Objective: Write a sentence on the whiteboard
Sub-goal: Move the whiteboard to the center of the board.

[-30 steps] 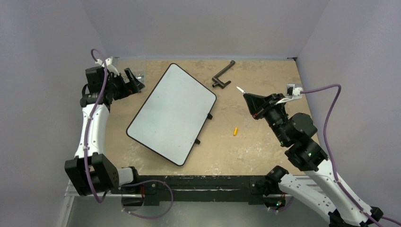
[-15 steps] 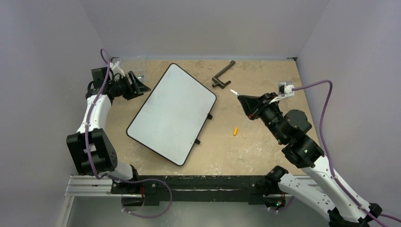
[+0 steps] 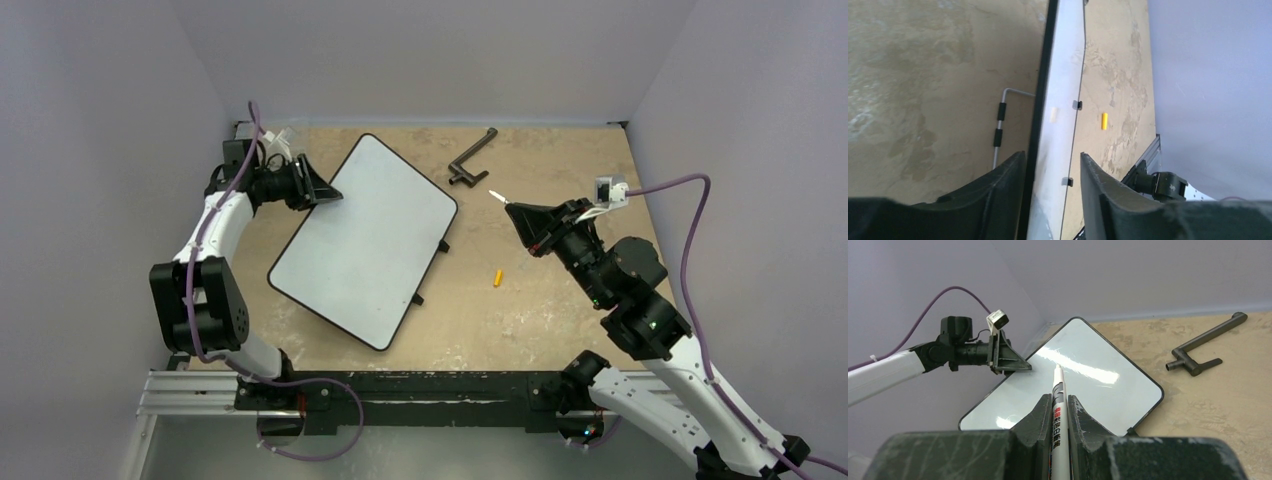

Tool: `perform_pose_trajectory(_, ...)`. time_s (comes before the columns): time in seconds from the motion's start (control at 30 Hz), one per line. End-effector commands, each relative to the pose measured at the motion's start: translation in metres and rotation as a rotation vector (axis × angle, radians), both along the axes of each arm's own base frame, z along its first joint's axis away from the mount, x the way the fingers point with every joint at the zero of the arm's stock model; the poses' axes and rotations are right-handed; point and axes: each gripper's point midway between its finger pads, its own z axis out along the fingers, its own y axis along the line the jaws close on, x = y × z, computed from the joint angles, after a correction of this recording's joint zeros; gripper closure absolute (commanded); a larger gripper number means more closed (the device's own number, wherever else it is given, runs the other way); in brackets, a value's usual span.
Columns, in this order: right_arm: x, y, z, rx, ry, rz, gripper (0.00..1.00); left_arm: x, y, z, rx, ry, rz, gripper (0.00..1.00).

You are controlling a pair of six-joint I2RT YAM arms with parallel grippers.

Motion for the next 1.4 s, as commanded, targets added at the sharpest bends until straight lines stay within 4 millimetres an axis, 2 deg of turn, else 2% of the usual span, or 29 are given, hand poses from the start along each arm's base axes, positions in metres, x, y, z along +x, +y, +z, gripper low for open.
perform_pose_trajectory(0.0,0.0,-0.001,0.002,0.013,-0.007,-0.003,1.0,0.003,-0.028,0.018,-0.021,-0.071,-0.114,0.66)
perform_pose_trajectory(0.17,-0.001,-0.002,0.0,0.016,-0.003,-0.007,1.0,0.005,-0.058,0.016,-0.046,-0.058,-0.192,0.7)
perform_pose_trajectory(0.53,0.0,-0.003,-0.004,0.013,0.006,-0.013,1.0,0.004,-0.117,0.017,0.038,-0.045,-0.339,0.71)
perform_pose_trajectory(0.63,0.0,-0.006,-0.005,0.005,0.01,-0.023,1.0,0.006,-0.131,0.013,0.048,-0.031,-0.362,0.68)
perform_pose_trajectory(0.8,-0.002,-0.008,-0.005,0.004,0.012,-0.03,1.0,0.013,-0.147,0.012,0.069,-0.01,-0.406,0.55)
perform_pose_trajectory(0.9,-0.002,-0.008,-0.004,0.002,0.014,-0.029,1.0,0.013,-0.142,0.013,0.131,-0.026,-0.4,0.43)
perform_pose_trajectory(1.0,-0.003,-0.009,-0.004,0.0,0.016,-0.029,1.0,0.011,-0.129,0.021,0.178,-0.054,-0.39,0.27)
perform_pose_trajectory(1.07,-0.002,-0.008,-0.004,0.0,0.017,-0.028,1.0,0.009,-0.12,0.028,0.179,-0.068,-0.383,0.2)
perform_pose_trajectory(1.13,-0.001,-0.007,-0.005,-0.003,0.022,-0.026,1.0,0.009,-0.109,0.034,0.175,-0.076,-0.37,0.19)
perform_pose_trajectory(1.23,0.002,-0.005,-0.005,-0.012,0.033,-0.027,1.0,0.008,-0.088,0.039,0.16,-0.07,-0.342,0.22)
perform_pose_trajectory(1.37,0.005,0.0,-0.005,-0.018,0.036,-0.017,1.0,-0.004,-0.071,0.035,0.147,-0.052,-0.328,0.35)
